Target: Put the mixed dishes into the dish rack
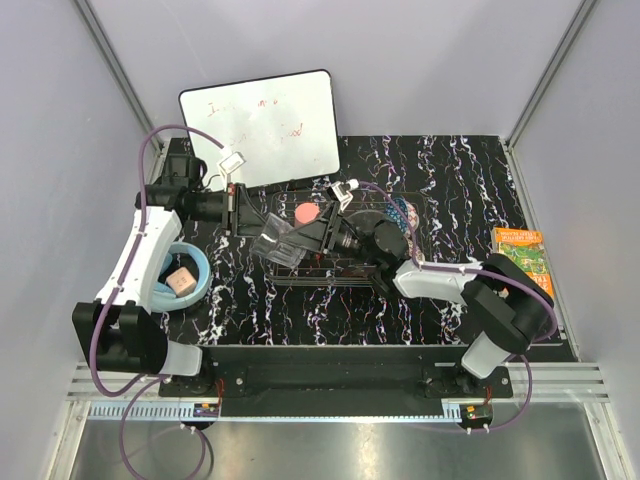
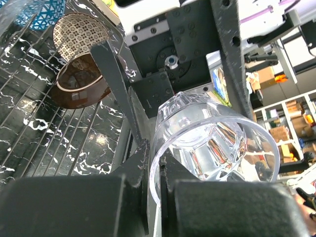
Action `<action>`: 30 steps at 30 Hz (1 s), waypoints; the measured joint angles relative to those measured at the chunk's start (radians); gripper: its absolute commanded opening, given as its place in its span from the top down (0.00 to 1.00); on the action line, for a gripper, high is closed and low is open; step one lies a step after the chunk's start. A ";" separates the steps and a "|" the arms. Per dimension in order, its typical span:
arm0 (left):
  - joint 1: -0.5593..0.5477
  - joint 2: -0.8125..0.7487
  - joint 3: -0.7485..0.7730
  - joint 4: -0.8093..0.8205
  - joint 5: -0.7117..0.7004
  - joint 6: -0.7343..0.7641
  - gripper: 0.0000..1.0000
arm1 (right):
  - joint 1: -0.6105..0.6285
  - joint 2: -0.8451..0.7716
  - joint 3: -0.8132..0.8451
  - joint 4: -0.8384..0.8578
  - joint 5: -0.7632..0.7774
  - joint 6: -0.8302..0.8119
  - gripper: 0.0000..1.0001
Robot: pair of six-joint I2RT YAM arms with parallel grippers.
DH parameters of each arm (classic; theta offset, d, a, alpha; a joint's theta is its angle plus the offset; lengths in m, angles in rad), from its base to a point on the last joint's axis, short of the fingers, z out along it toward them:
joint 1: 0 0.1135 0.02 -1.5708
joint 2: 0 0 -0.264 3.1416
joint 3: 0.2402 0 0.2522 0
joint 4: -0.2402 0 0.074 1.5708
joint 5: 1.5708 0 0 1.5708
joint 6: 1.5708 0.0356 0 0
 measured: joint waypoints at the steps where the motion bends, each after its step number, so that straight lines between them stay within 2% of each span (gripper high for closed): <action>1: -0.002 0.000 0.000 -0.001 0.000 0.004 1.00 | 0.000 0.005 0.008 0.008 -0.001 0.003 0.15; 2: -0.005 0.000 0.000 -0.001 0.000 0.008 1.00 | 0.000 0.009 0.018 0.016 -0.002 0.005 0.34; 4: -0.006 0.000 0.000 -0.003 0.016 0.010 1.00 | 0.000 0.019 0.032 0.018 -0.016 0.008 0.50; 5: -0.006 0.000 0.000 -0.010 0.022 0.011 1.00 | 0.000 0.029 0.038 0.023 -0.024 0.012 0.67; 10: 0.013 0.009 0.000 -0.039 0.025 0.025 1.00 | -0.003 0.066 0.060 0.044 -0.043 0.052 0.95; 11: 0.014 0.011 0.000 -0.046 0.025 0.030 0.96 | -0.003 0.068 0.060 0.045 -0.043 0.058 1.00; 12: 0.015 0.013 0.000 -0.051 0.025 0.034 0.88 | -0.003 0.069 0.060 0.045 -0.043 0.063 1.00; 13: 0.017 0.015 0.000 -0.056 0.026 0.040 0.75 | -0.003 0.069 0.060 0.043 -0.043 0.065 1.00; 14: 0.019 0.018 0.000 -0.060 0.027 0.045 0.45 | -0.003 0.069 0.060 0.043 -0.043 0.069 1.00; 16: 0.027 0.025 0.000 -0.058 0.031 0.067 0.34 | -0.003 0.069 0.060 0.043 -0.046 0.078 1.00; 17: 0.033 0.032 0.001 -0.061 0.030 0.071 0.25 | -0.002 0.069 0.060 0.043 -0.048 0.080 1.00; 18: 0.047 0.041 0.002 -0.065 0.032 0.077 0.01 | -0.002 0.068 0.060 0.043 -0.050 0.082 1.00; 21: 0.113 0.069 0.010 -0.082 0.032 0.094 0.01 | -0.003 0.052 0.043 0.035 -0.052 0.078 1.00; 24: 0.181 0.074 0.025 -0.090 0.031 0.098 0.01 | -0.010 -0.008 0.027 -0.050 -0.072 0.046 1.00; 27: 0.243 0.073 0.048 -0.092 0.032 0.098 0.01 | -0.025 -0.125 0.056 -0.336 -0.100 -0.083 1.00; 30: 0.279 0.066 0.052 -0.095 0.032 0.106 0.01 | -0.030 -0.193 0.220 -0.784 -0.061 -0.307 1.00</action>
